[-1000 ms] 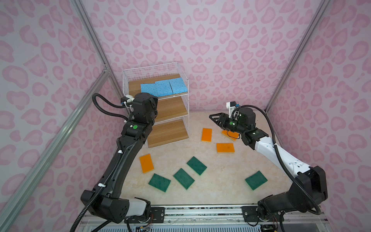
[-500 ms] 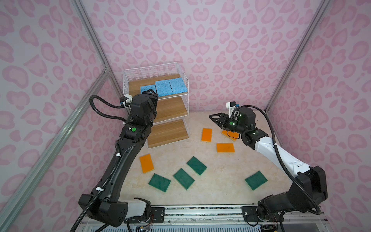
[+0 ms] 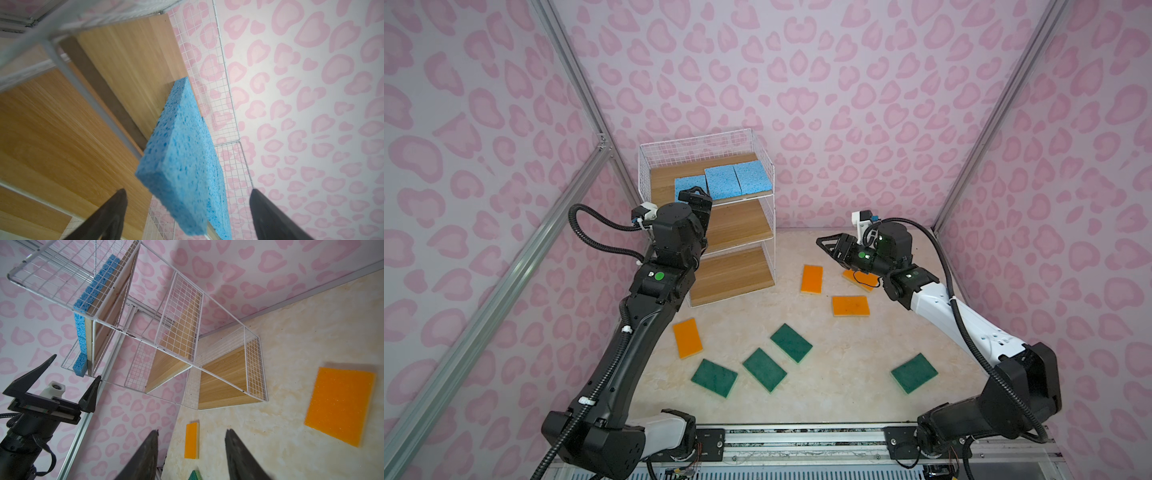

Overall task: Place and organize the cleaning sponges onto the shelf
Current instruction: 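Lower the blue sponge onto the top shelf beside the others with the left gripper, then open the left gripper and settle the blue sponge flat on the shelf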

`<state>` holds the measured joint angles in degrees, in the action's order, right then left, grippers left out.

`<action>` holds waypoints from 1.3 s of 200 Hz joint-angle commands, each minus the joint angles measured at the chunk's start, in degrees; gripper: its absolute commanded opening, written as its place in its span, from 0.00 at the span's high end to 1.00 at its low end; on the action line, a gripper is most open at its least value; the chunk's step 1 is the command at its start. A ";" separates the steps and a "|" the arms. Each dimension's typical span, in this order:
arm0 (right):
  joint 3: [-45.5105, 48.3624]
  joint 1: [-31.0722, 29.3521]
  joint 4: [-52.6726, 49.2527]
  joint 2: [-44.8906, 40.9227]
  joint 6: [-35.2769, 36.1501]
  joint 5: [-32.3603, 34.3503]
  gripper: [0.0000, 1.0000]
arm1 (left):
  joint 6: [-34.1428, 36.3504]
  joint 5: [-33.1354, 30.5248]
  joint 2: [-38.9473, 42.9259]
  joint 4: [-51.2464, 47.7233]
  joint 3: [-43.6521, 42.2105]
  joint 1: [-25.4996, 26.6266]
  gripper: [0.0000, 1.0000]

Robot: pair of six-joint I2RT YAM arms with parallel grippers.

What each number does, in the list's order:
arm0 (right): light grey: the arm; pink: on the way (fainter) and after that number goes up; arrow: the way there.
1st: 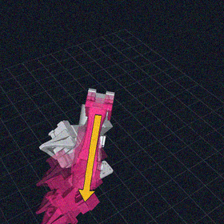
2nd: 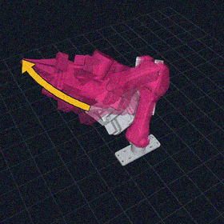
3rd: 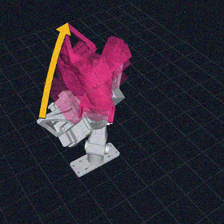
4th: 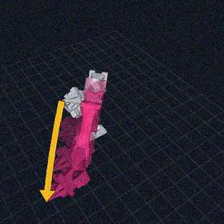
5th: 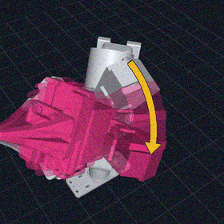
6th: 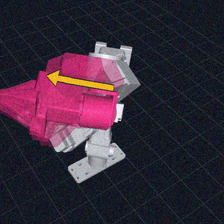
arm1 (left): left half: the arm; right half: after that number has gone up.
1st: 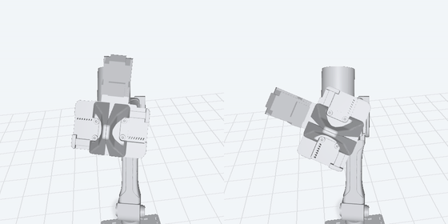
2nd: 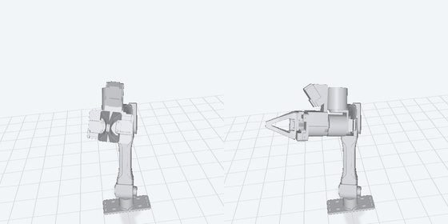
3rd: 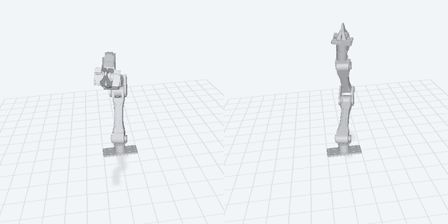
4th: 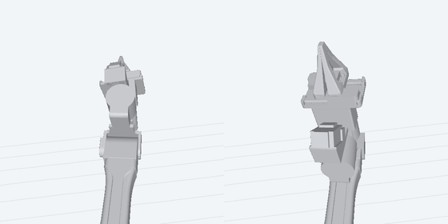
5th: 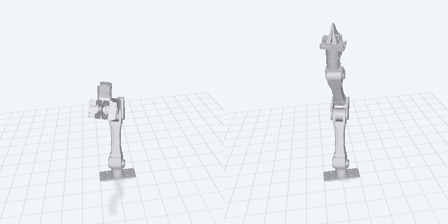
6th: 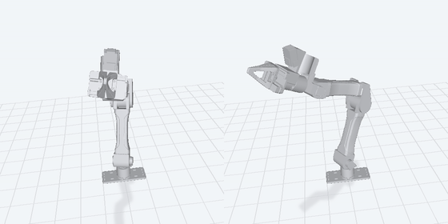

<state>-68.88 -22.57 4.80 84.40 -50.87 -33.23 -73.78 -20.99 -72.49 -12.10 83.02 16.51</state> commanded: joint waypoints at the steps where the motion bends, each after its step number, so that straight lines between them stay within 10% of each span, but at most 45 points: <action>1: -0.10 -0.26 1.62 0.65 0.16 -0.52 0.47 | 1.21 -1.10 2.41 1.15 -1.45 -0.08 0.08; 95: -0.74 -1.16 0.66 1.24 0.79 -0.08 0.47 | 1.52 -1.14 8.82 0.15 -7.58 -0.17 0.67; 260: -0.50 -0.13 0.39 0.86 1.48 -0.34 0.47 | 0.80 1.96 0.24 0.39 0.44 -1.39 0.71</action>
<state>-69.32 -22.87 4.40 85.30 -49.93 -33.06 -72.38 -19.75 -71.22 -12.73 82.04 15.42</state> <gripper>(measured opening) 0.531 0.280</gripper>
